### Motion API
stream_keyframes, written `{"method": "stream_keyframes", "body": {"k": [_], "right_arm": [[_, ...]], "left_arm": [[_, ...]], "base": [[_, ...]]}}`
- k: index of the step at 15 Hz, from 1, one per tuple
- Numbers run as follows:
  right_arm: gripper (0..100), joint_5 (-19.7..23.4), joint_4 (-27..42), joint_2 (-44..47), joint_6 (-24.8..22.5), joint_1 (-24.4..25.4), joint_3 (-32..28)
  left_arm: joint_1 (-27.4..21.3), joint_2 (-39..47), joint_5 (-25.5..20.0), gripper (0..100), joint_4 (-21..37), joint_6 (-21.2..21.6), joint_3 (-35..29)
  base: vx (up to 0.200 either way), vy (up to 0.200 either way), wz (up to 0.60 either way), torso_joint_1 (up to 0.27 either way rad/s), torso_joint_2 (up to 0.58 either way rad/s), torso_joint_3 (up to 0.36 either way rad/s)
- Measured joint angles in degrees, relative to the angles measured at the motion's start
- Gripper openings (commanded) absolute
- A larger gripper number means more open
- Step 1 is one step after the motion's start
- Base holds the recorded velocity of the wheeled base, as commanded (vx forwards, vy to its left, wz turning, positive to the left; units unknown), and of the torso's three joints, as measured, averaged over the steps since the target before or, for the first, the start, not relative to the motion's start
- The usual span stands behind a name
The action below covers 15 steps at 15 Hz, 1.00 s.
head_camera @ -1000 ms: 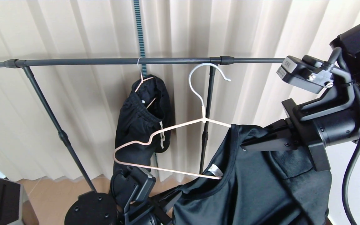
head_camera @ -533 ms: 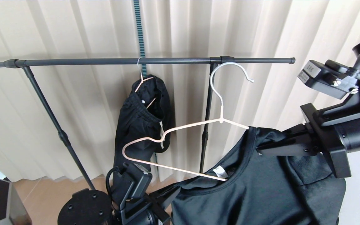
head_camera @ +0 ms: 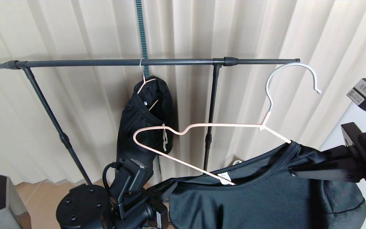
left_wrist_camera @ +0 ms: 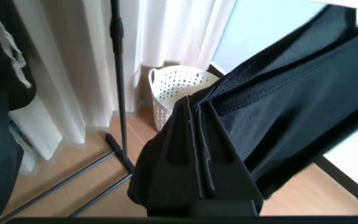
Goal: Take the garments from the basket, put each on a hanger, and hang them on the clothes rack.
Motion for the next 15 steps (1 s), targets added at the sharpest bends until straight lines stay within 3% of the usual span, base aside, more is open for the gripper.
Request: {"method": "stream_keyframes", "body": {"k": [8, 15], "right_arm": [[0, -0.39, -2.35, -1.24, -0.13, 1.99, 5.38], [0, -1.94, -2.54, 0.22, -0.18, 4.24, 6.62]], "left_arm": [[2.26, -1.07, 0.00, 0, 0.02, 0.18, -0.90], [4.83, -1.77, -0.15, 0, 0.05, 0.24, -1.93]], "base": [[0.000, 0.000, 0.00, 0.000, 0.00, 0.000], [0.000, 0.000, 0.00, 0.000, 0.00, 0.000]]}}
